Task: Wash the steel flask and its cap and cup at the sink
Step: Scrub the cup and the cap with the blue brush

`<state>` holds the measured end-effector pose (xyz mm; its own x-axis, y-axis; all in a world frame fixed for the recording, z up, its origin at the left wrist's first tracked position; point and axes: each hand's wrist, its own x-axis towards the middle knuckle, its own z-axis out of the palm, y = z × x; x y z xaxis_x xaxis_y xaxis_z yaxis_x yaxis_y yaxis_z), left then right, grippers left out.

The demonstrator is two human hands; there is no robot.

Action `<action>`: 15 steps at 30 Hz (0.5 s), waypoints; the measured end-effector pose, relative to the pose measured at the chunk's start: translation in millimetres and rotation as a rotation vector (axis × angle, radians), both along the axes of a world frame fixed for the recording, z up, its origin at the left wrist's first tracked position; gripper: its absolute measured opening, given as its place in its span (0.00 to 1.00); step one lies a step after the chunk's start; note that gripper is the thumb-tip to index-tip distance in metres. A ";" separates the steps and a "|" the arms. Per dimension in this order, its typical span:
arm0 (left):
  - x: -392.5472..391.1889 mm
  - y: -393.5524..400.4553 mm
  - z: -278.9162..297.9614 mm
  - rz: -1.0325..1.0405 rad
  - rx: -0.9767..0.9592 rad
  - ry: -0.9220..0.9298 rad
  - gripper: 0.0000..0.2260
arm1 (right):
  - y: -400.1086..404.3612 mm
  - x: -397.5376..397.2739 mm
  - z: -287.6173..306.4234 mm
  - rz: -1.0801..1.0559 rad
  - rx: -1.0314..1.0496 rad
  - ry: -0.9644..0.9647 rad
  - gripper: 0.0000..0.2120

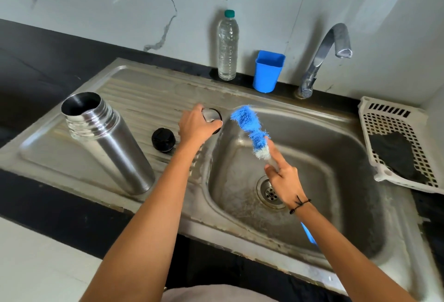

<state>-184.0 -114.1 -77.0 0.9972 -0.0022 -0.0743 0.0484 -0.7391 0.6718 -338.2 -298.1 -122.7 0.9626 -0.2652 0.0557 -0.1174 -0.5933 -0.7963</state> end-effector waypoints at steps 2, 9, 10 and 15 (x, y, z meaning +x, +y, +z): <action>15.4 0.0 2.7 -0.084 0.084 0.013 0.28 | -0.9 2.8 0.2 -0.011 0.012 0.005 0.35; 49.9 -4.4 8.6 -0.162 0.352 0.055 0.27 | 0.5 12.2 3.8 -0.016 0.024 0.043 0.36; 51.8 -3.8 7.4 -0.165 0.368 0.053 0.27 | 0.7 13.2 3.6 -0.016 0.028 0.046 0.36; 56.6 -0.9 0.4 -0.150 0.401 0.051 0.28 | 3.4 21.2 -0.2 -0.020 0.031 0.071 0.36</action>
